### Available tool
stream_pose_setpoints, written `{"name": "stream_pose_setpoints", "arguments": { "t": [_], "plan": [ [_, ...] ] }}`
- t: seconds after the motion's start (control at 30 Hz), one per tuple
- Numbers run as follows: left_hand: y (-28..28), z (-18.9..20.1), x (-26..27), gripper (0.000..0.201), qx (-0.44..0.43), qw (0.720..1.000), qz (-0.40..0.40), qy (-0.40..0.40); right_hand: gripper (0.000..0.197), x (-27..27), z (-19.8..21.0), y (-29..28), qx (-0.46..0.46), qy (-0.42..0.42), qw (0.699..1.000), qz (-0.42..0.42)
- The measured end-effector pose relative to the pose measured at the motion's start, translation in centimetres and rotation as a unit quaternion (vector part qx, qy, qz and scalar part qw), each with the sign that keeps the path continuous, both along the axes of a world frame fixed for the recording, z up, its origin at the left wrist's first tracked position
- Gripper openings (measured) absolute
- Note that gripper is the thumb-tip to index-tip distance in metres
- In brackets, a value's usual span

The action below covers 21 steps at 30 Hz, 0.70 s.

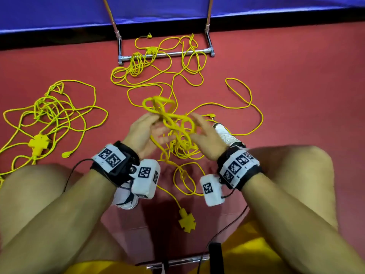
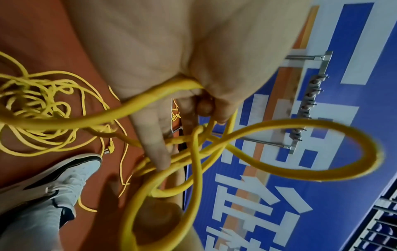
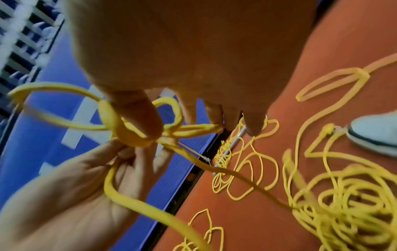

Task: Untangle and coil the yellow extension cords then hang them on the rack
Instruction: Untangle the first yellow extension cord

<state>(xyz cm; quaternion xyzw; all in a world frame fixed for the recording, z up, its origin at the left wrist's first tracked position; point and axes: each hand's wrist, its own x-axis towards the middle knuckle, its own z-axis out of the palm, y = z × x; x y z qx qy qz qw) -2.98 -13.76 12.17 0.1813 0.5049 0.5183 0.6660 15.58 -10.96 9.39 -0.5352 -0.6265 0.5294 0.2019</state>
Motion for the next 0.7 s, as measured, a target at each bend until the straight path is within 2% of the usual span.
{"name": "stream_pose_setpoints", "arguments": {
  "t": [0.03,0.13,0.23,0.37,0.4,0.47,0.53,0.6,0.63,0.7],
  "plan": [
    [-0.1,0.0,0.5,0.013,0.008,1.000,-0.018,-0.017,0.063,-0.4,0.2,-0.4,-0.033,0.041,0.998,0.027],
    [-0.1,0.2,0.6,0.012,0.037,0.998,-0.039,-0.041,0.049,-0.4,0.4,0.2,-0.089,0.104,0.990,0.037],
    [0.6,1.1,-0.5,0.033,0.058,0.998,0.013,-0.038,0.026,-0.2,0.8,0.3,-0.156,0.183,0.970,0.029],
    [1.5,1.6,-2.5,0.042,0.061,0.997,0.042,0.025,0.014,0.0,1.7,0.0,-0.162,0.292,0.941,-0.059],
    [1.5,1.7,-2.8,0.044,0.051,0.997,0.049,0.034,0.017,0.3,1.8,0.6,-0.158,0.313,0.931,-0.100],
    [1.3,1.7,-2.5,0.037,0.039,0.997,0.062,-0.004,0.021,0.9,2.1,1.9,-0.168,0.343,0.911,-0.159],
    [1.0,1.8,-1.8,0.026,0.039,0.995,0.053,-0.077,0.014,0.8,1.7,2.1,-0.157,0.280,0.935,-0.152],
    [0.9,1.6,-0.9,0.030,0.045,0.994,0.015,-0.103,0.008,-0.2,0.1,1.4,-0.125,0.136,0.980,-0.074],
    [0.8,1.5,-0.5,0.033,0.048,0.993,-0.007,-0.107,0.014,-0.9,-0.4,0.7,-0.109,0.071,0.991,-0.024],
    [0.6,1.3,0.3,0.034,0.047,0.990,-0.039,-0.127,0.055,-2.1,-1.9,-0.4,-0.107,0.025,0.993,0.049]
  ]
}}
